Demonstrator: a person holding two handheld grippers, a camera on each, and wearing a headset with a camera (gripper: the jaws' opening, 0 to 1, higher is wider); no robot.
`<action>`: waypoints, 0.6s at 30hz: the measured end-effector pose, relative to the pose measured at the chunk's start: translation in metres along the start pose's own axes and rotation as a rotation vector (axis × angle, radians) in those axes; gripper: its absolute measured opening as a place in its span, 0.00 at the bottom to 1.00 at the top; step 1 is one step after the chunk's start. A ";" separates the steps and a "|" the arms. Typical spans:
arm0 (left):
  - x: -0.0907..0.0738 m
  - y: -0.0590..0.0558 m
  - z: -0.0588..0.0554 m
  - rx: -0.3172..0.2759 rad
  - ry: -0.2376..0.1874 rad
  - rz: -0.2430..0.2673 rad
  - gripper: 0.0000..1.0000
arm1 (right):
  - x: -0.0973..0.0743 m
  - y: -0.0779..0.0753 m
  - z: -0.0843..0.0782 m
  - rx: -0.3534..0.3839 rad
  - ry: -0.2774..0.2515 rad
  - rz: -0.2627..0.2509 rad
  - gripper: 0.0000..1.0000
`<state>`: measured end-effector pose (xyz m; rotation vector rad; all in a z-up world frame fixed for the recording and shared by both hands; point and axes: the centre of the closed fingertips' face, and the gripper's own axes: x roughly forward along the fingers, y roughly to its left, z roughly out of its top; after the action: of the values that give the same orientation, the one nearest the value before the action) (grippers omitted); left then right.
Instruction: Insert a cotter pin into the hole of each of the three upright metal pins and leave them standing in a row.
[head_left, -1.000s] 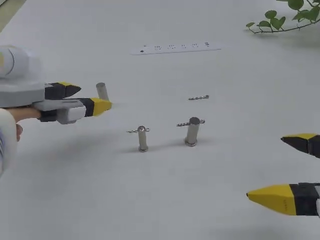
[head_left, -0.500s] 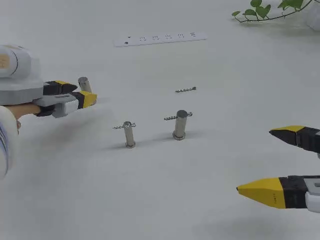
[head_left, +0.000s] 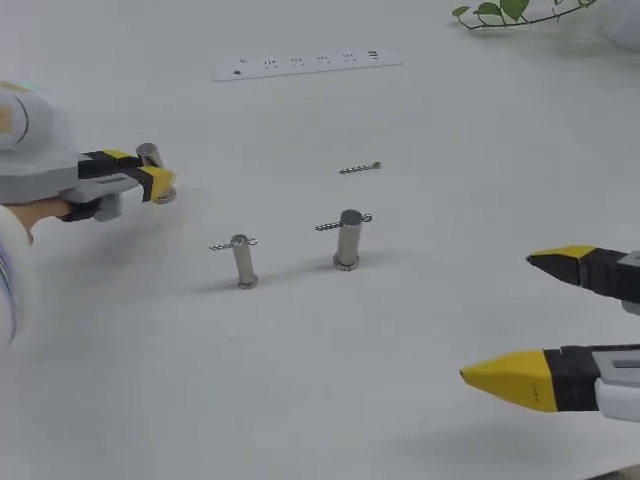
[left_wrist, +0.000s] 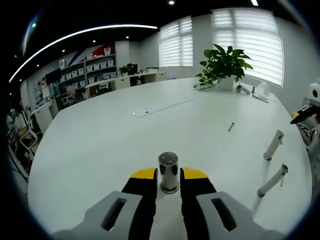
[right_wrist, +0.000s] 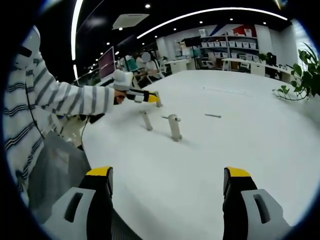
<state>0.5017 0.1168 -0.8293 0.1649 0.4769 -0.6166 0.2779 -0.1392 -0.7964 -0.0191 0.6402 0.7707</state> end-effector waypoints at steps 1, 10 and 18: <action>0.000 0.000 0.000 0.002 0.004 0.000 0.15 | 0.000 0.000 0.001 -0.001 -0.003 0.000 0.92; -0.002 -0.002 0.001 0.005 0.006 0.002 0.12 | 0.001 0.003 0.000 -0.002 -0.005 0.007 0.92; -0.005 -0.001 0.000 -0.034 0.012 -0.004 0.11 | 0.003 0.006 -0.001 0.009 -0.010 0.017 0.91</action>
<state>0.4977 0.1181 -0.8270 0.1359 0.4990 -0.6110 0.2749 -0.1328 -0.7975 -0.0019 0.6351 0.7844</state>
